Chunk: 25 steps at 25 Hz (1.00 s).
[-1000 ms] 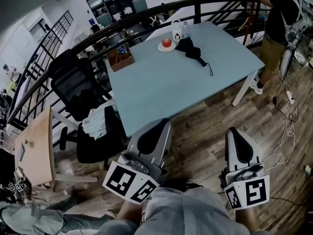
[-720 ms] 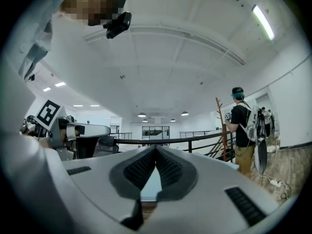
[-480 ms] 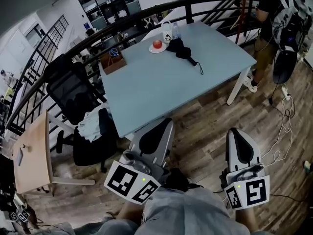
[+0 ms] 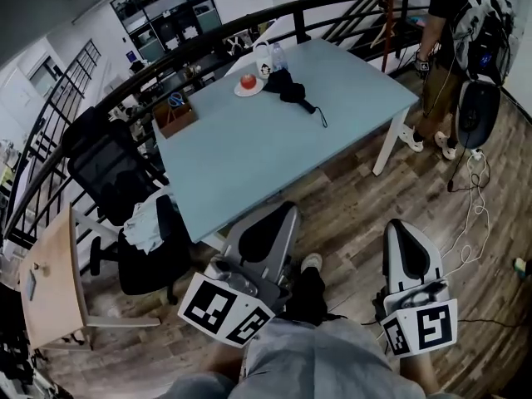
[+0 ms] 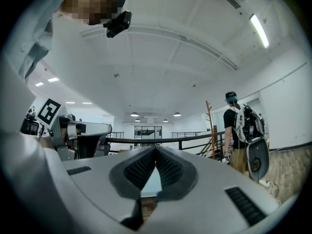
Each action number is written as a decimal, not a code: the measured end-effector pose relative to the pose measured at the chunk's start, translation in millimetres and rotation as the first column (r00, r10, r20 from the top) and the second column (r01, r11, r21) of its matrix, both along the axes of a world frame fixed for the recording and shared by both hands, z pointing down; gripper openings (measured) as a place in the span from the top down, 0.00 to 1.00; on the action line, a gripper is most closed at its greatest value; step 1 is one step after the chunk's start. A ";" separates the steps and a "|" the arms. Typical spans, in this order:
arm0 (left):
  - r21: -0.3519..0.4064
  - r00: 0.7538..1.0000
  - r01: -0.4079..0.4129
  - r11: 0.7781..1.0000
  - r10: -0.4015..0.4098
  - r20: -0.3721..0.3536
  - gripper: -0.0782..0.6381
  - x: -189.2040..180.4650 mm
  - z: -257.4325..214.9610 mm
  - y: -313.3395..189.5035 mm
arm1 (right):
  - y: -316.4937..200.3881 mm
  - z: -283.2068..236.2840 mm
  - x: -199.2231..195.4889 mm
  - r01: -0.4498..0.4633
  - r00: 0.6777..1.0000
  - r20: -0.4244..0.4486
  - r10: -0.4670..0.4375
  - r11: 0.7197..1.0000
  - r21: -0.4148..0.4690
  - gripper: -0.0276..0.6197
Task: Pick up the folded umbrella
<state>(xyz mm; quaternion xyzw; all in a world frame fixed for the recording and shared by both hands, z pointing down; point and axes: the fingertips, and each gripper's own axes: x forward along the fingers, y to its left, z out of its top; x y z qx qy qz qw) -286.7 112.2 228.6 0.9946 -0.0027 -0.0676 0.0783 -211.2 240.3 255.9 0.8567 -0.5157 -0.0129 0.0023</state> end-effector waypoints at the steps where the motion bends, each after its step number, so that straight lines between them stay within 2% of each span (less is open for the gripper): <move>1: 0.001 1.000 -0.008 1.000 0.008 0.000 0.88 3.9 0.1 0.9 | 1.4 0.5 2.6 -0.008 1.000 0.001 0.008 1.000 0.001 0.96; 13: 0.014 0.997 -0.081 0.997 0.081 -0.003 0.88 65.7 6.1 -1.6 | -1.9 8.2 51.5 -0.072 0.997 0.010 0.072 0.997 -0.004 0.96; 25: -0.016 0.995 -0.100 0.995 0.099 -0.010 0.88 161.5 5.1 -45.8 | -45.6 3.6 139.3 -0.076 0.997 0.003 0.076 0.996 -0.037 0.96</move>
